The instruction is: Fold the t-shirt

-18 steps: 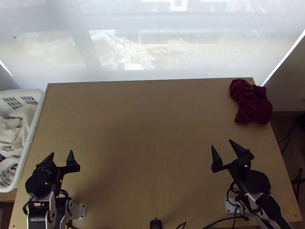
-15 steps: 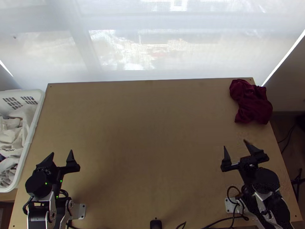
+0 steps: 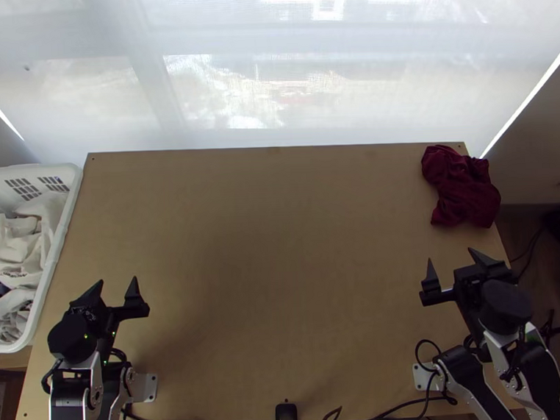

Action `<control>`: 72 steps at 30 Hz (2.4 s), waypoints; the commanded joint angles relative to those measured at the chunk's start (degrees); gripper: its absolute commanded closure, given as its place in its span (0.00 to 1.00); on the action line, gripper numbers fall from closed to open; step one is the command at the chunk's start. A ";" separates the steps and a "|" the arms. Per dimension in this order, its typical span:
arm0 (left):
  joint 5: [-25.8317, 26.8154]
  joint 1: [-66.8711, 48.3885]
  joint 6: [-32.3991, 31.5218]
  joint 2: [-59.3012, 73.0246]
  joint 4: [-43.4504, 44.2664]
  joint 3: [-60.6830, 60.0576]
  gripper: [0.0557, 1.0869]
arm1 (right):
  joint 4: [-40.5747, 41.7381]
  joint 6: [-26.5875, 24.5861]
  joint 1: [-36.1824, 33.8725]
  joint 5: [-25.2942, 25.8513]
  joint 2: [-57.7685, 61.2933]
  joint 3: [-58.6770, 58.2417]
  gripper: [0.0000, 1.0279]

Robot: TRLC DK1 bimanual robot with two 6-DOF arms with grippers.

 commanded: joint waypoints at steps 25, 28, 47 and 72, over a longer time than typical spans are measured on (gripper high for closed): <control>-7.26 11.06 -0.57 37.28 -3.64 34.23 0.05 | -16.97 4.27 -8.29 0.06 16.21 22.95 0.05; -7.18 15.80 -0.57 41.14 2.42 35.90 0.05 | -17.94 4.27 -9.52 -0.03 16.39 23.74 0.05; 0.47 36.98 -9.88 80.52 4.88 49.35 0.05 | -21.98 4.27 -13.48 -0.03 17.36 27.52 0.05; -1.11 51.84 -7.86 124.55 -2.68 80.64 0.05 | -25.23 2.95 -13.57 0.06 17.62 27.34 0.05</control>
